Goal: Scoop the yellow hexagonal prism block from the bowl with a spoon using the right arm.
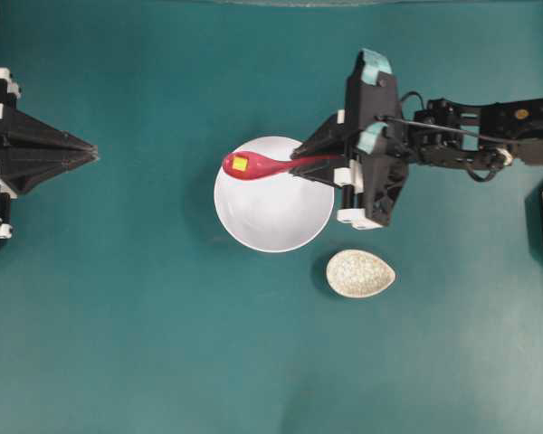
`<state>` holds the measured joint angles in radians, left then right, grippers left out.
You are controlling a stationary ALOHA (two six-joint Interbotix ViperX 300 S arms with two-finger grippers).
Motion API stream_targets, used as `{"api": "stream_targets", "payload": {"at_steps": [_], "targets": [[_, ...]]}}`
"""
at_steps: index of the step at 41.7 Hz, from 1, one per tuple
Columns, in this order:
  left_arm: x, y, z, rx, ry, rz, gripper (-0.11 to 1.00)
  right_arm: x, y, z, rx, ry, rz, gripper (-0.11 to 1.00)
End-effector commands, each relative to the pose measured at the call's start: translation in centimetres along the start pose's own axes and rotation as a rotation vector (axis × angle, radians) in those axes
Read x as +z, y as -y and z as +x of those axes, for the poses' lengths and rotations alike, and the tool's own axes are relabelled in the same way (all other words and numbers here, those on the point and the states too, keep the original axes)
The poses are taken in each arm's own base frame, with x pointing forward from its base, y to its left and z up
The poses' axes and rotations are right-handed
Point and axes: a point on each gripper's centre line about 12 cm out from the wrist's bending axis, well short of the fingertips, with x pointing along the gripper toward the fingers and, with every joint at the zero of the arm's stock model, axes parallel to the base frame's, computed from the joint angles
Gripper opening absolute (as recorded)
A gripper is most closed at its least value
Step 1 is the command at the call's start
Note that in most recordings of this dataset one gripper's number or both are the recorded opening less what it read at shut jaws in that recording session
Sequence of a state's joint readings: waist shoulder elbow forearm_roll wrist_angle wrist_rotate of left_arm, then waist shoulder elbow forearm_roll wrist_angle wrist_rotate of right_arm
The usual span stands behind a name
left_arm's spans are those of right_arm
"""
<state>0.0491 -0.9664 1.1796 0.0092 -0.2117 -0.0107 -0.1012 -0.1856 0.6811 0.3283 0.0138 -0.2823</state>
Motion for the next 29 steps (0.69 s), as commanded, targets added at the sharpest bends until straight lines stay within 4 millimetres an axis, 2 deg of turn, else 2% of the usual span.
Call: {"api": "stream_targets", "payload": {"at_steps": [1,29], "targets": [[1.3,0.0,0.2,0.001,0.037,0.0,0.09,1.4,-0.1,-1.3,0.001,0.061,-0.006,0.25],[2.1,0.0,-0.4,0.001,0.069,0.0,0.09,2.3,0.1,-6.2,-0.019,0.217,-0.046,0.25]]}}
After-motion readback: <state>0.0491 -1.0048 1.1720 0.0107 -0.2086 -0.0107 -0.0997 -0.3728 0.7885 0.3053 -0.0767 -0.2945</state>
